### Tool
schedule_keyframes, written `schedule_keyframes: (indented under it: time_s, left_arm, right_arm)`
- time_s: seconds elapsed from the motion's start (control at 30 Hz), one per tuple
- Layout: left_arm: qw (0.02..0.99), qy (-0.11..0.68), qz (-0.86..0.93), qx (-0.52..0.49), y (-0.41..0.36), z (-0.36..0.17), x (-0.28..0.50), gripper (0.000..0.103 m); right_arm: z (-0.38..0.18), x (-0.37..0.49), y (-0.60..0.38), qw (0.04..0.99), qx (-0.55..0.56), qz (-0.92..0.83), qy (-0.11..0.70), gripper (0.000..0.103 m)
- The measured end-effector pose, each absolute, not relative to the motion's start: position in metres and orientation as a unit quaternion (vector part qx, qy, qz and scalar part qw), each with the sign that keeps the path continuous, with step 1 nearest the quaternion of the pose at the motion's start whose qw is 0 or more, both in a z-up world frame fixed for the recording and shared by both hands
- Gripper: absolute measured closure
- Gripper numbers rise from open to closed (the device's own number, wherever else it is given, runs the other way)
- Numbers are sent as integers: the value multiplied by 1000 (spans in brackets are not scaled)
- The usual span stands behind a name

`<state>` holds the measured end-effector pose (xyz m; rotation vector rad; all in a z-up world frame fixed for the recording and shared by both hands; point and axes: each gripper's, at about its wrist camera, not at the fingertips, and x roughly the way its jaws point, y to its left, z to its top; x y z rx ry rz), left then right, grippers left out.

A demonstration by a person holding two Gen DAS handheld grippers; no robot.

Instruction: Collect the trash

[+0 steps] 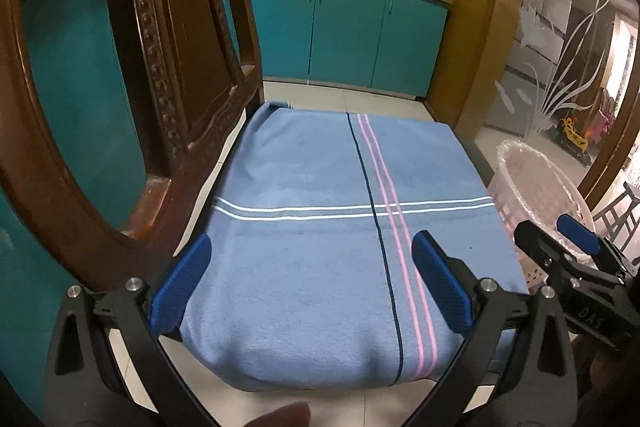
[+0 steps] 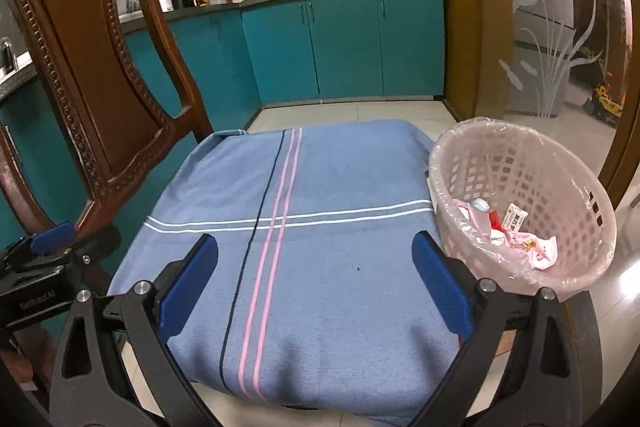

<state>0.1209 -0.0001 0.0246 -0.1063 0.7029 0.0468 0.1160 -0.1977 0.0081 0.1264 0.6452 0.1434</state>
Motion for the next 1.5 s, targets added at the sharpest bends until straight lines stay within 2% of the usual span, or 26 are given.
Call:
schedule_keyframes:
  time_s: [1.5]
  left_arm:
    - [939,341,3,-52,-11,20,121,3]
  right_arm:
    - [7,115,-199,945,64,64,315,8]
